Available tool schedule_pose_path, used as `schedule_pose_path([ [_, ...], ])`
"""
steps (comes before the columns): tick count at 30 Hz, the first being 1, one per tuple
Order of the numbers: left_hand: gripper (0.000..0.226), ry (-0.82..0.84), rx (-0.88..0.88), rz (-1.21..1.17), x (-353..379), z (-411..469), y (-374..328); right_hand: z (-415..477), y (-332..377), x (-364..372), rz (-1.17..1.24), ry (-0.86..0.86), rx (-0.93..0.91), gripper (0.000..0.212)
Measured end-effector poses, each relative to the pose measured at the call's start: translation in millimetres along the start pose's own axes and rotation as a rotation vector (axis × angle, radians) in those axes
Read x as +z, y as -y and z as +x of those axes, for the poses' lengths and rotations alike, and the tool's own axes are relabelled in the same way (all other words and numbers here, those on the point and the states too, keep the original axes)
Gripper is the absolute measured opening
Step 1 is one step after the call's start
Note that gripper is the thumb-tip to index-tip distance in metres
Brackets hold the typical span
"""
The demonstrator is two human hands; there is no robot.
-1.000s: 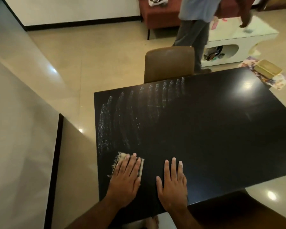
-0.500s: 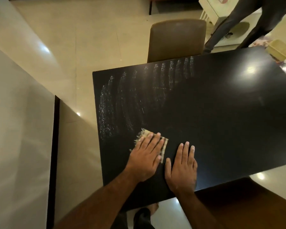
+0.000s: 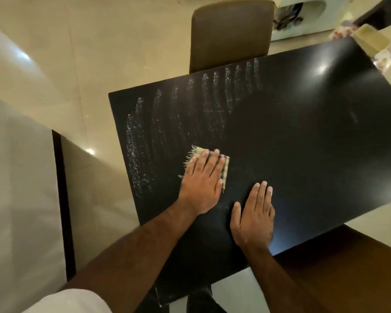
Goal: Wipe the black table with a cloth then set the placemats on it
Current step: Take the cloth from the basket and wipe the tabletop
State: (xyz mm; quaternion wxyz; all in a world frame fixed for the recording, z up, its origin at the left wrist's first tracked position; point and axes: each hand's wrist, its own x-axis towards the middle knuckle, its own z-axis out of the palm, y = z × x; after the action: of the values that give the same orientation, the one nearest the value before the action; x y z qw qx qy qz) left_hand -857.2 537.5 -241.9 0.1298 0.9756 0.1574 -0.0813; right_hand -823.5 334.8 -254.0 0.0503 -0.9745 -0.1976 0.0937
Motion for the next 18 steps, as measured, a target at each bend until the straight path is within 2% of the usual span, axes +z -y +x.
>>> schedule_pose_path([
  [3,0.071,0.067,0.189,-0.001,5.1,-16.0,-15.4,-4.6,-6.3,0.4,0.179,-0.047,0.060,0.081],
  [6,0.070,0.131,0.319,0.023,4.6,-53.4,2.9,-8.0,-8.2,-1.0,0.326,-0.126,0.117,0.079],
  [12,0.073,0.122,0.291,0.104,-5.3,-77.4,61.0,-8.3,-1.4,0.0,0.403,-0.236,0.243,0.078],
  [15,0.074,0.102,0.261,0.097,-5.4,-50.3,39.3,-7.7,-0.7,1.6,0.456,-0.290,0.294,0.077],
  [18,0.074,0.115,0.380,0.077,1.7,-28.3,-10.9,-8.0,-2.5,4.8,0.501,-0.334,0.281,0.076],
])
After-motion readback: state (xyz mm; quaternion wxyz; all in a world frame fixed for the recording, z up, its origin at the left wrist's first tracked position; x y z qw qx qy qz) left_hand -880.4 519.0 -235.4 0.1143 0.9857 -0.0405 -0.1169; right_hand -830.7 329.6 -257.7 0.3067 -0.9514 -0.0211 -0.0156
